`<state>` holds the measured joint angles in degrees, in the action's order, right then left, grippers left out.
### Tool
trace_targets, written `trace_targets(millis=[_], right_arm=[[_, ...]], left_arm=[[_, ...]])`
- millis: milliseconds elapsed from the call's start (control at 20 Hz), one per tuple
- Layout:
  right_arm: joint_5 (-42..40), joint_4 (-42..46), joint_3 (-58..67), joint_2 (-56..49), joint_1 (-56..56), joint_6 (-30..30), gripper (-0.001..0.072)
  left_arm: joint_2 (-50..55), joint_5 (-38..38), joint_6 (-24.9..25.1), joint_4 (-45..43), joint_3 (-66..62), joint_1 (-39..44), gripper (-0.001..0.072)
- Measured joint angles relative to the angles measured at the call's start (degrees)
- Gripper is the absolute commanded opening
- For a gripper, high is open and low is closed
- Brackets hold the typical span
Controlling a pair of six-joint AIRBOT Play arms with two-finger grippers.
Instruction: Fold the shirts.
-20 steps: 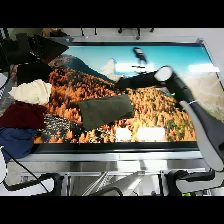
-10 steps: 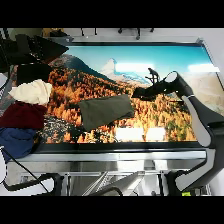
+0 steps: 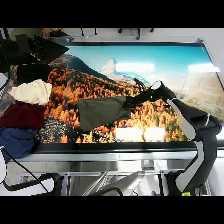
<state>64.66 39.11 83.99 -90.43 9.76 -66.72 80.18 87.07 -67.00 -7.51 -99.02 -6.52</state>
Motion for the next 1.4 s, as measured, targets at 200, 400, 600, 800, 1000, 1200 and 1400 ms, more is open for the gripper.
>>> trace_targets(millis=[200,400,600,800,1000,1200,1400], right_arm=[[-2.2,-5.5,0.2,4.8,-1.1,3.7,0.0024],[-4.8,-6.0,0.2,12.2,-9.8,3.1,0.0023],[-3.7,1.1,0.2,18.8,-24.6,-4.0,0.0023],[0.7,11.8,-0.4,22.2,-39.8,-11.9,0.0023],[4.1,17.7,-5.7,25.0,-54.6,-15.6,0.0023],[3.0,20.7,-19.3,30.2,-63.8,-18.0,0.0022],[-3.1,21.7,-33.6,39.0,-68.7,-20.2,0.0023]], left_arm=[[0.0,0.0,0.0,-0.1,0.0,0.0,0.0016],[0.0,0.0,0.0,-0.1,0.0,0.0,0.0016],[0.0,0.0,0.0,-0.1,0.0,0.0,0.0016],[0.0,0.2,-0.2,-0.3,0.0,0.0,0.0016],[0.0,1.2,-0.2,-0.3,0.0,0.0,0.0016],[0.0,1.5,-0.1,-0.3,0.0,0.1,0.0016],[0.0,1.4,0.0,-0.3,0.0,0.7,0.0016]])
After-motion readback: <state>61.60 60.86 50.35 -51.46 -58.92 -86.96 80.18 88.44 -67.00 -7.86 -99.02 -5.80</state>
